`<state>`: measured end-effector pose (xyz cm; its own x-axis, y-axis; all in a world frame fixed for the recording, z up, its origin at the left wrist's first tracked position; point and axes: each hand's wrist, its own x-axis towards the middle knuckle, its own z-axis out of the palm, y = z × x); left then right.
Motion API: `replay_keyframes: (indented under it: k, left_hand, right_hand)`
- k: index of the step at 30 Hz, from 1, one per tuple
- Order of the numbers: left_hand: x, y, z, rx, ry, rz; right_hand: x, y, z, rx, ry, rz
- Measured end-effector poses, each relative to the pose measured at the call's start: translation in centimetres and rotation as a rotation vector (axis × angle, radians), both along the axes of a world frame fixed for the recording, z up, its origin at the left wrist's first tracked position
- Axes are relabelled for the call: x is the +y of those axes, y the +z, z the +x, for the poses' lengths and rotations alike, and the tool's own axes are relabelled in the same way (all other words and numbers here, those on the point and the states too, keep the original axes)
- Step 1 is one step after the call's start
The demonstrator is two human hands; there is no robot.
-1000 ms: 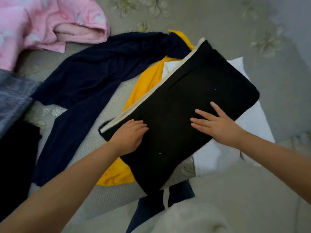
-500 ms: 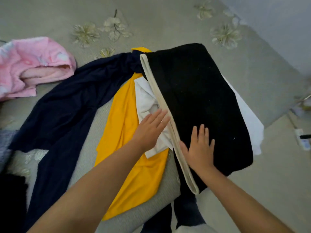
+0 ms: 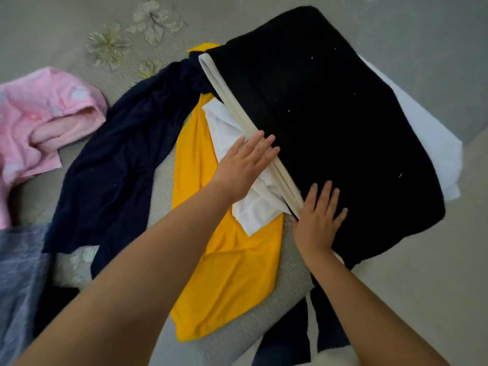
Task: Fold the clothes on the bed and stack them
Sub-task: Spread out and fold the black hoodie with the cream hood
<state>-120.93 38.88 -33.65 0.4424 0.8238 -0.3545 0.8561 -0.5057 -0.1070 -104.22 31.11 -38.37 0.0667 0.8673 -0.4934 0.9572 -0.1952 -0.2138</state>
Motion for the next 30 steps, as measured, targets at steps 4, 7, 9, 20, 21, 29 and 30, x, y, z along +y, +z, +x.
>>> replay_keyframes:
  k: [4, 7, 9, 20, 21, 29, 30]
  left_hand:
    - [0.2, -0.4, 0.1, -0.064, 0.010, 0.039]
    - [1.1, 0.1, 0.8, -0.119, 0.005, 0.083]
    - [2.4, 1.0, 1.7, -0.164, -0.010, 0.115]
    - [7.7, 0.7, 3.6, -0.009, -0.085, 0.070]
    - [7.5, 0.7, 3.6, 0.001, -0.090, 0.068]
    - [7.3, 5.0, 4.9, -0.031, 0.036, 0.013]
    - [7.5, 6.1, 5.2, -0.043, 0.077, 0.017]
  right_hand:
    - [1.0, 2.2, 3.3, 0.143, 0.134, 0.021]
    - [3.6, 5.2, 6.8, 0.309, 0.225, -0.101]
    - [5.7, 6.9, 8.8, 0.325, 0.291, -0.198]
    - [3.5, 3.5, 4.8, -0.182, 0.165, -0.042]
    - [3.5, 3.1, 4.9, -0.186, 0.174, -0.036]
    - [5.1, 7.7, 9.2, -0.092, 0.230, 0.129]
    - [6.1, 8.9, 9.8, -0.098, 0.236, 0.167]
